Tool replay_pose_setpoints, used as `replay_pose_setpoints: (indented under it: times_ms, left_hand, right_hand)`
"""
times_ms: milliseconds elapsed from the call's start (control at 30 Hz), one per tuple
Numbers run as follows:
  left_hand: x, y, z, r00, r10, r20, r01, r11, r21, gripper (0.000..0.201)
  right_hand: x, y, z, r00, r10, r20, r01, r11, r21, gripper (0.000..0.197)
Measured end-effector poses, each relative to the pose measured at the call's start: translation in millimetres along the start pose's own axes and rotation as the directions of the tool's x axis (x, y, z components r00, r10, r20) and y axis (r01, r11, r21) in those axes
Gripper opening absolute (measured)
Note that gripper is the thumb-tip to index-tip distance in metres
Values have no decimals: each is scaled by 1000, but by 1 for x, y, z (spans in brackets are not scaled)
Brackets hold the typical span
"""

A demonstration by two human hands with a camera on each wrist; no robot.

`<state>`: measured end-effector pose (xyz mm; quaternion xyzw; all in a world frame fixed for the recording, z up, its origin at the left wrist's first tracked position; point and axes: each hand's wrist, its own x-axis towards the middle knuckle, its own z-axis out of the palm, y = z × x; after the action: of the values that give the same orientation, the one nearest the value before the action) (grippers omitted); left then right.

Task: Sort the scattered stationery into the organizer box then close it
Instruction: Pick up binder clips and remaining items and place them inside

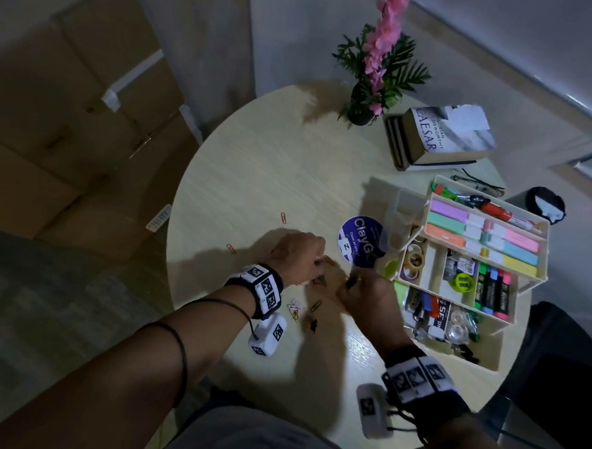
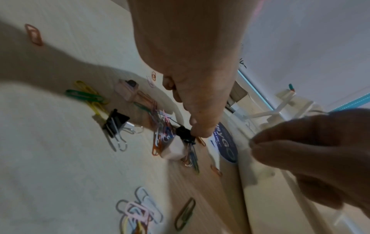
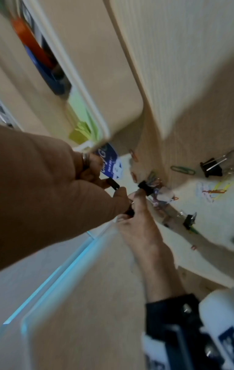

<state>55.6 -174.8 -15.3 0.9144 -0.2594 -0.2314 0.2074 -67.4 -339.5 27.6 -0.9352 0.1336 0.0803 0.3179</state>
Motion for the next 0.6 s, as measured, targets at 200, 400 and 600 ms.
replay_pose_setpoints:
  times_ms: [200,400,600]
  left_hand:
    - [0,8,8,1000,6,17,-9,988,155,31]
    - [-3,19,4,993,-115,-19,116,987,111,18]
    - [-3,25,1,984,-166,61,157,980,124,17]
  right_hand:
    - [-56,53,-72,982,165,-90,-157,984,84,16]
    - [-83,110,-99,961,271,-47,-263,955,140,20]
    - [-86,107,-101,971,231,-59,-224,969,107,20]
